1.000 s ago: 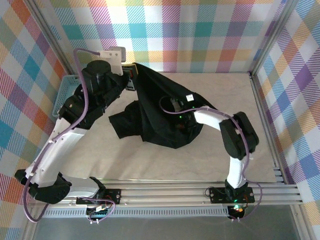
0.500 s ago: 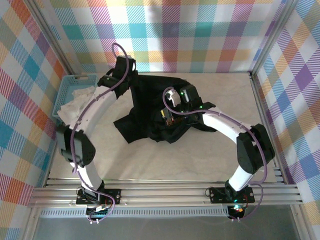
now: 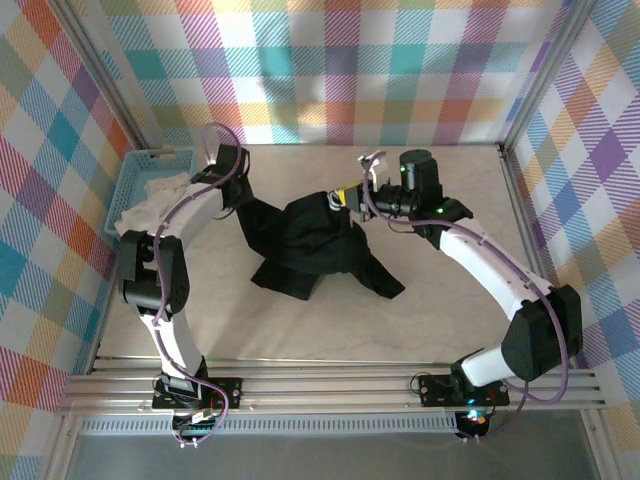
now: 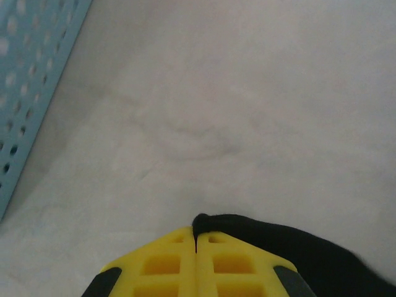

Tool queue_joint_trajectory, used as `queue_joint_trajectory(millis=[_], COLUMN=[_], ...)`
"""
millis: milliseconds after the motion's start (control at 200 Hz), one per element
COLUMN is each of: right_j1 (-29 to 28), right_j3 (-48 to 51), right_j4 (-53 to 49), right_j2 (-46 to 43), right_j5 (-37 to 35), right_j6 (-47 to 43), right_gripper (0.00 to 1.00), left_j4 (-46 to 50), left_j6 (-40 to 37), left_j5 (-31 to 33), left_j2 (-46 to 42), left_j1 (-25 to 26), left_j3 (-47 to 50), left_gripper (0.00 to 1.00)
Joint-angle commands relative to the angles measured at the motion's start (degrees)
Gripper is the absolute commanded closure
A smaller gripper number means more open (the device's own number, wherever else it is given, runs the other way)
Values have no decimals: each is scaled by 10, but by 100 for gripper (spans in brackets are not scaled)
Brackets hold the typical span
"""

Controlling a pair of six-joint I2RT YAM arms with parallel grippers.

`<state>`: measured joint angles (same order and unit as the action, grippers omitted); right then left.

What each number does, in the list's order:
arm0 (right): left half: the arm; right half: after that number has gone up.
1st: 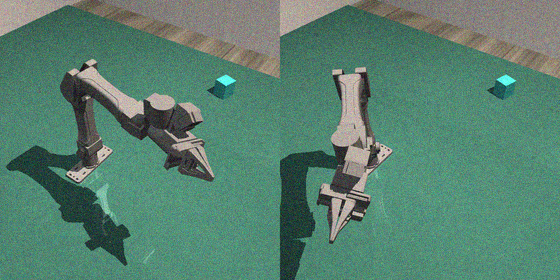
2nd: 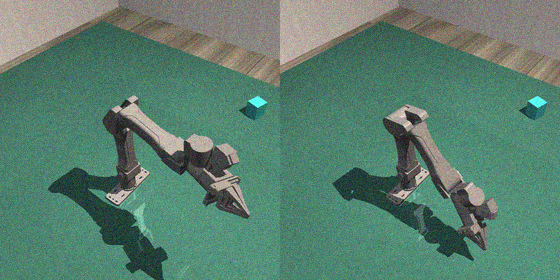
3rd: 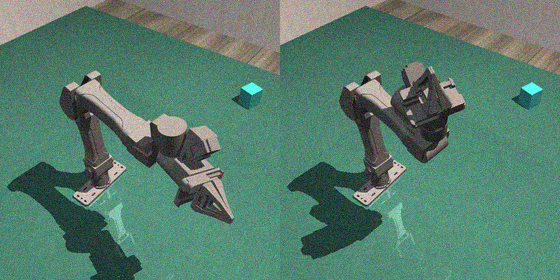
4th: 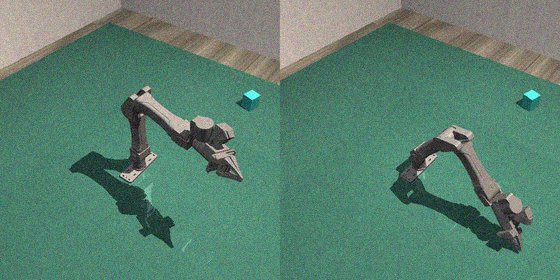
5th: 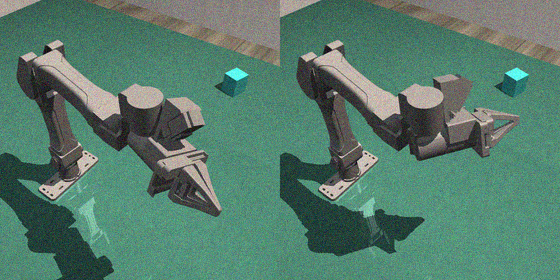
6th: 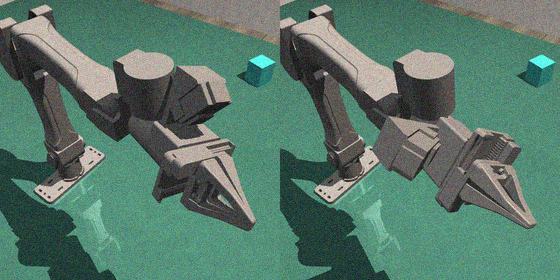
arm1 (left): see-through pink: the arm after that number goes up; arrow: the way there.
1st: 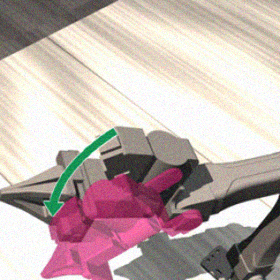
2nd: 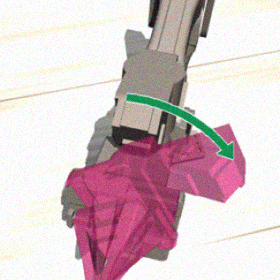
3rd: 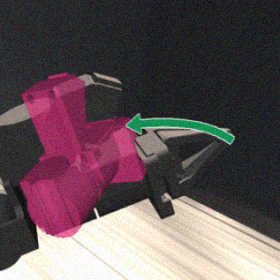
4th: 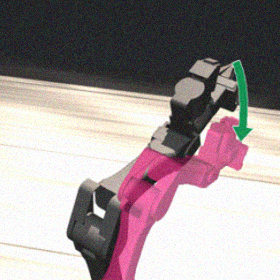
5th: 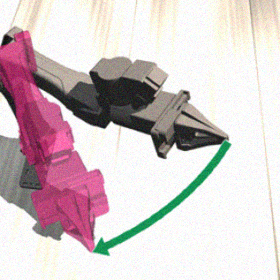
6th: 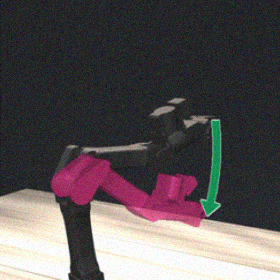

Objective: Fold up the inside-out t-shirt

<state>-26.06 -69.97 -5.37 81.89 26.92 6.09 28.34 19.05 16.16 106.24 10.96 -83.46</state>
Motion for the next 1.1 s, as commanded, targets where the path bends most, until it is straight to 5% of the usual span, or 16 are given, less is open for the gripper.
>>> queue_joint_trajectory(millis=[0, 55, 125, 225, 355, 565, 705, 790, 970, 1095], right_j1=[5, 5, 4, 4, 4, 5, 5, 9, 33, 33], right_j3=[-10, -4, 2, 10, 7, -10, -51, -73, -49, -7], right_j4=[69, 68, 65, 66, 61, 47, 2, -11, 38, 52], right_j2=[-19, -21, -20, -12, -2, -1, -15, -37, -97, -107], right_j5=[12, 0, 0, 15, 17, 16, 1, -12, 23, 50], right_j6=[27, 24, 22, 22, 20, 15, -7, -17, 26, 27], right_gripper=[100, 100, 100, 100, 100, 100, 100, 100, 100, 100], left_j4=[-21, -27, -86, -187, -222, -219, -218, -206, -175, -187], left_j6=[25, 29, 42, 64, 42, -9, 2, 26, 83, 98], left_j5=[7, -27, -117, -240, -383, -416, -394, -325, -197, -175], left_j2=[-39, -67, -139, -230, -246, -181, -134, -125, -113, -122], left_j1=[-5, -4, 9, 47, 94, 140, 141, 130, 77, 59], left_j3=[32, 60, 129, 208, 218, 195, 179, 178, 210, 253], left_gripper=[100, 85, 46, 7, 0, 6, 56, 99, 100, 100])
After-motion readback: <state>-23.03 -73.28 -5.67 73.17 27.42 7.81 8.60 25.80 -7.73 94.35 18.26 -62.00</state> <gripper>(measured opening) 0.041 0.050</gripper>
